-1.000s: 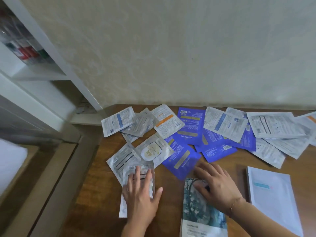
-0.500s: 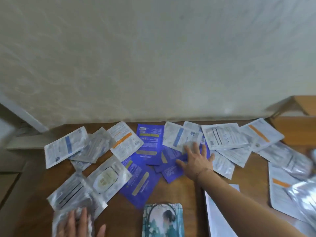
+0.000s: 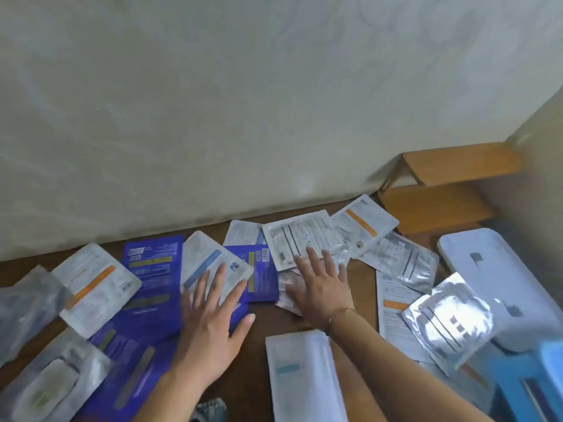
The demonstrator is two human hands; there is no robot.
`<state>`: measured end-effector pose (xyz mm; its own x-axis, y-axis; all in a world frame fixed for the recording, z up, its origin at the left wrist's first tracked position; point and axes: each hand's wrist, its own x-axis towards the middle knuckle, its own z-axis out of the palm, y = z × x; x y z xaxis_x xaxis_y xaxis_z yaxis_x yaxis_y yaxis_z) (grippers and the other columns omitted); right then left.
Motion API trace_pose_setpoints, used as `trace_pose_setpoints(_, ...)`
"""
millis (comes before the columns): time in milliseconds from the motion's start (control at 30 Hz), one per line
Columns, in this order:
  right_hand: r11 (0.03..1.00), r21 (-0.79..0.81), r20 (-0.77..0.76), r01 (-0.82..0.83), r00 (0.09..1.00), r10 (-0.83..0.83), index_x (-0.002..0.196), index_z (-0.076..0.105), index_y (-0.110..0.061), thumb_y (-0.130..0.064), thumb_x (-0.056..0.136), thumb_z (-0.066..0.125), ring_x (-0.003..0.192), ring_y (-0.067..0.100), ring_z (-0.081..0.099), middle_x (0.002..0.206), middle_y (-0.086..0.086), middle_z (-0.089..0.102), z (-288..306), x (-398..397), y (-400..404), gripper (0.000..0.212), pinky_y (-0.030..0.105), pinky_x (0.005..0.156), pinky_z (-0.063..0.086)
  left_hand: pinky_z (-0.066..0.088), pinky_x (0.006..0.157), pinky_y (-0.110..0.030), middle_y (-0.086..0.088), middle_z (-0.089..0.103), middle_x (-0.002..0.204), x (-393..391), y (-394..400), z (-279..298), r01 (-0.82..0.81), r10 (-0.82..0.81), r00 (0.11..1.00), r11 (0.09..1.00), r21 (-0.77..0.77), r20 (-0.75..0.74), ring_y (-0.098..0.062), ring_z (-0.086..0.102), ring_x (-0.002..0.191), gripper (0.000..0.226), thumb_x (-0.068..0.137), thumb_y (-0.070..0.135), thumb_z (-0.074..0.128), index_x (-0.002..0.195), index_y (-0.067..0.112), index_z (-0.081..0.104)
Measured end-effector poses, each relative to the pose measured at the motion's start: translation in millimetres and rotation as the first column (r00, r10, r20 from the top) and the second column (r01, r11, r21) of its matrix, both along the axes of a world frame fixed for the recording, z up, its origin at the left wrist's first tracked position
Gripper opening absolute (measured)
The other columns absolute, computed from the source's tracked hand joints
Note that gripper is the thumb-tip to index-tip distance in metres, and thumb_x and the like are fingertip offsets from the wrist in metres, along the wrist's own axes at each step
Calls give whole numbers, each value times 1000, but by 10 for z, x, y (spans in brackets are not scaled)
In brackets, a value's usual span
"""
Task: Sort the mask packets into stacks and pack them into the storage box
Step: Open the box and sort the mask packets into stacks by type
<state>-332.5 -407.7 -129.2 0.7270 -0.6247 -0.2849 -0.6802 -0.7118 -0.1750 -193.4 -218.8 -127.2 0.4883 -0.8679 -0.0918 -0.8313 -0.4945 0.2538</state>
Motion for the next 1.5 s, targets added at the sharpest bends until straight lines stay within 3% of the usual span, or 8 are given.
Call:
trace_pose_setpoints(200, 988, 94, 1, -119, 993, 120, 153, 4, -35, -59, 95, 34, 147, 23, -18, 162, -9, -9, -126, -605, -394, 69, 52, 119, -2, -3, 118, -57, 4, -20, 161, -357, -1003, 101, 234, -236, 972, 962, 138, -3, -25, -18, 148, 68, 89, 64, 23, 152, 44, 11)
trace_pose_setpoints(400, 990, 53, 390, 134, 910, -144, 121, 63, -23, -38, 88, 45, 134, 27, 43, 137, 0, 55, -28, -1091, -165, 41, 54, 107, 36, -11, 112, -64, 6, -30, 158, -646, -1580, -144, 348, -350, 936, 906, 239, -37, -26, -27, 145, 72, 91, 69, 32, 150, 49, -4)
trace_pose_setpoints(600, 872, -92, -52, 480, 873, -486, 149, 26, -38, -70, 91, 22, 148, 33, 8, 160, 1, 21, -313, -2023, 232, 66, 56, 110, 4, -35, 94, -60, 3, -45, 150, -569, -1670, -325, 239, -264, 964, 922, 305, 43, -30, -42, 137, 115, 45, 103, 6, 142, 50, -27)
trace_pose_setpoints(733, 922, -86, -97, 378, 918, -385, 149, 29, -35, -77, 86, 28, 146, 35, 18, 159, 2, 26, -333, -2028, 329, 76, 59, 108, 13, -19, 105, -67, -1, -53, 144, -567, -1738, -266, 194, -220, 975, 917, 348, 35, -35, -43, 135, 118, 52, 101, 24, 133, 45, -42)
trace_pose_setpoints(1000, 947, -38, 240, 320, 923, -302, 119, 58, -37, -70, 79, 46, 119, 32, 48, 137, -1, 55, -155, -1718, 316, 53, 51, 92, 36, -11, 112, -67, 2, -32, 158, -145, -1345, -210, 45, -71, 995, 948, 315, 72, -29, -32, 143, 100, 65, 95, 9, 141, 47, -33)
trace_pose_setpoints(1133, 995, -31, 275, 98, 958, -86, 130, 49, -34, -62, 88, 41, 136, 33, 39, 149, -2, 43, -100, -988, -42, 51, 51, 104, 40, -11, 112, -66, 4, -37, 155, 23, -1153, -138, -59, 55, 998, 933, 354, 22, -31, -31, 143, 122, 47, 106, 17, 138, 45, -38)
trace_pose_setpoints(1267, 995, -64, 31, -73, 997, 76, 146, 36, -31, -69, 93, 20, 145, 30, 18, 153, -5, 38, -288, -523, -293, 67, 57, 114, 11, -9, 112, -68, 3, -40, 153, 128, -1012, -140, -106, 112, 994, 916, 387, 6, -31, -34, 142, 131, 39, 108, 18, 136, 43, -42)
trace_pose_setpoints(1500, 977, -160, -96, 138, 983, -155, 152, 17, -34, -72, 88, 1, 147, 26, -17, 162, -9, 6, -200, -871, -512, 77, 60, 112, -14, -6, 111, -68, -1, -35, 156, 362, -795, -199, -159, 154, 987, 930, 331, 42, -32, -28, 144, 120, 47, 106, 12, 138, 46, -38)
